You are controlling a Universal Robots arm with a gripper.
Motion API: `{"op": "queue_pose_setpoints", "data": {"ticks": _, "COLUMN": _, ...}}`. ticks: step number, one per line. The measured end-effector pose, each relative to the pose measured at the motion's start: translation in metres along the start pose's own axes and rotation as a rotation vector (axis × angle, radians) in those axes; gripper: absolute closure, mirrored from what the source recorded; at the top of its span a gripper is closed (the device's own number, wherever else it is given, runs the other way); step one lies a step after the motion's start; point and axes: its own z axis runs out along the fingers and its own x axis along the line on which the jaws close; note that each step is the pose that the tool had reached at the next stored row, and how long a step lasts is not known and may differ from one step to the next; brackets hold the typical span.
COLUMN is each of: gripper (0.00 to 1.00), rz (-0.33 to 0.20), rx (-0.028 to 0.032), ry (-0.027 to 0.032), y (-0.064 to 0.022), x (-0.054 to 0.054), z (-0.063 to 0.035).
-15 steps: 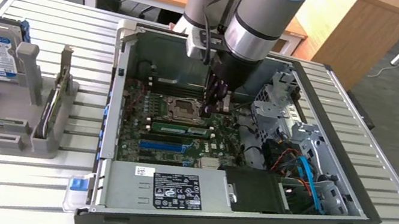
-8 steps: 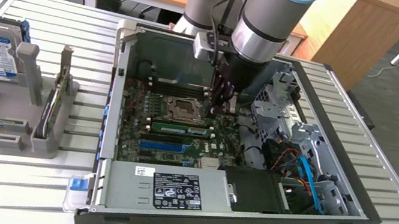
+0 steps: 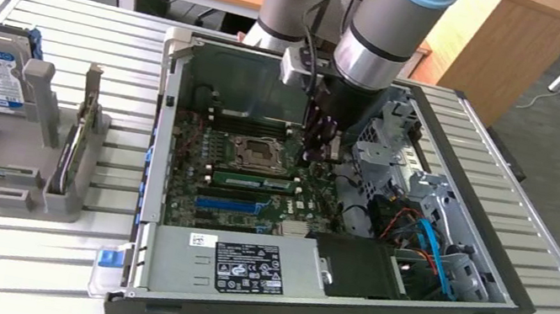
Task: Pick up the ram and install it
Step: 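Press down the ram until it locks into place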
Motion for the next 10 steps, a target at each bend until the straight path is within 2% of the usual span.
{"op": "queue_pose_setpoints", "data": {"ticks": 5, "gripper": 0.89, "rz": 0.0, "rx": 0.0, "ry": 0.0, "y": -0.0052, "x": 0.0001, "z": 0.0}}
{"op": "queue_pose_setpoints", "data": {"ticks": 10, "gripper": 0.89, "rz": 0.0, "rx": 0.0, "ry": -0.0001, "y": -0.0063, "x": 0.0001, "z": 0.0}}
